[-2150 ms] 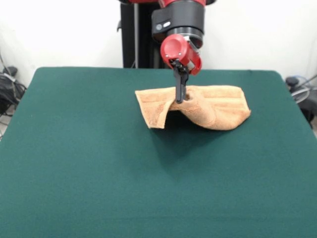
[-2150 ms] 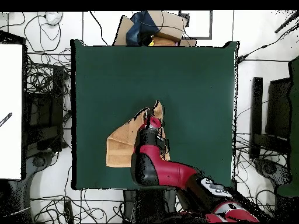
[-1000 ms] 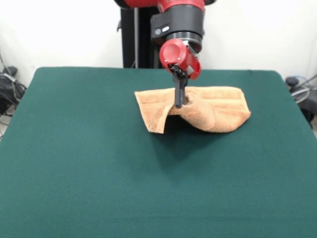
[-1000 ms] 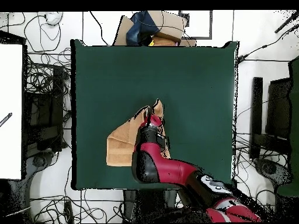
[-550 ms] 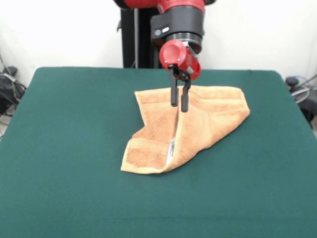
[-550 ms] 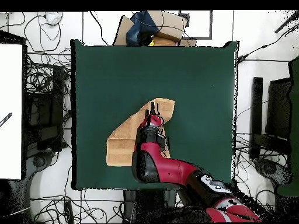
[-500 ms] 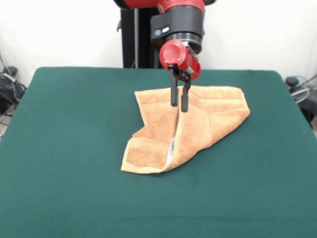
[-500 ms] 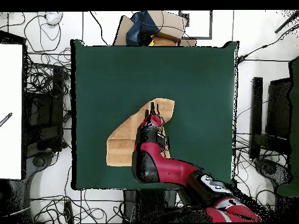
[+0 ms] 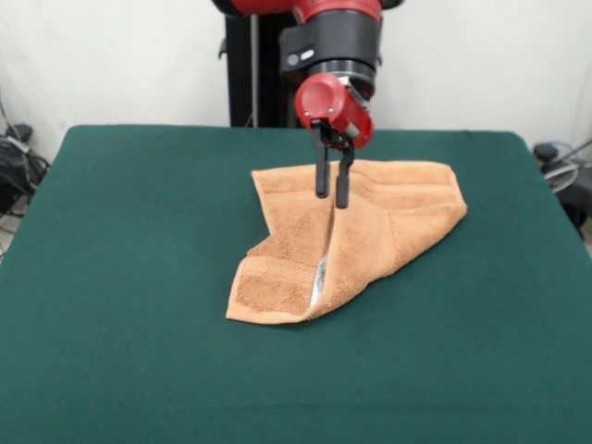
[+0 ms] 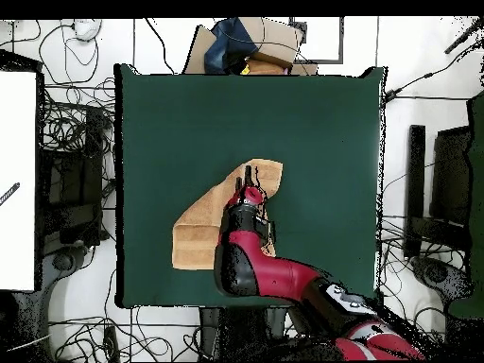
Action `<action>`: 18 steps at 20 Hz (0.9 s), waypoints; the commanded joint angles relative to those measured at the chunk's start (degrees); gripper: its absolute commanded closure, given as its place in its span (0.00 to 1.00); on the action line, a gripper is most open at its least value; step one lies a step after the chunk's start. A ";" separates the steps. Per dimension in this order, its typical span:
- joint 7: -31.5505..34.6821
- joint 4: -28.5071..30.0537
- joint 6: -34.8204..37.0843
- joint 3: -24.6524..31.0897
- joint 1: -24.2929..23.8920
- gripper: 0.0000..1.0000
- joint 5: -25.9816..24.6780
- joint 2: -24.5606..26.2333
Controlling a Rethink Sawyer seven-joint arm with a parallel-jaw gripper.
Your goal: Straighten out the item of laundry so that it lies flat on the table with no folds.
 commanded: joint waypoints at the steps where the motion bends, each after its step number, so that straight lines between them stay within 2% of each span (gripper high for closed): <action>1: 28.81 3.04 0.29 3.09 -2.19 0.00 6.27 -1.67; 3: 30.08 4.86 1.35 3.34 -3.64 0.00 5.94 -1.42; 5: 26.68 5.73 6.45 3.60 -4.75 0.00 0.90 -2.98; 8: 21.21 8.50 14.41 3.76 -6.38 0.00 -6.11 -8.87; 10: 21.42 9.98 16.31 4.18 -6.96 0.00 -7.56 -11.68; 11: 22.12 10.20 16.40 3.88 -6.67 0.00 -7.15 -12.15; 15: 33.35 15.03 15.34 4.56 -5.49 0.00 4.82 -16.58; 18: 37.77 18.32 15.84 7.75 -7.42 0.00 5.72 -20.00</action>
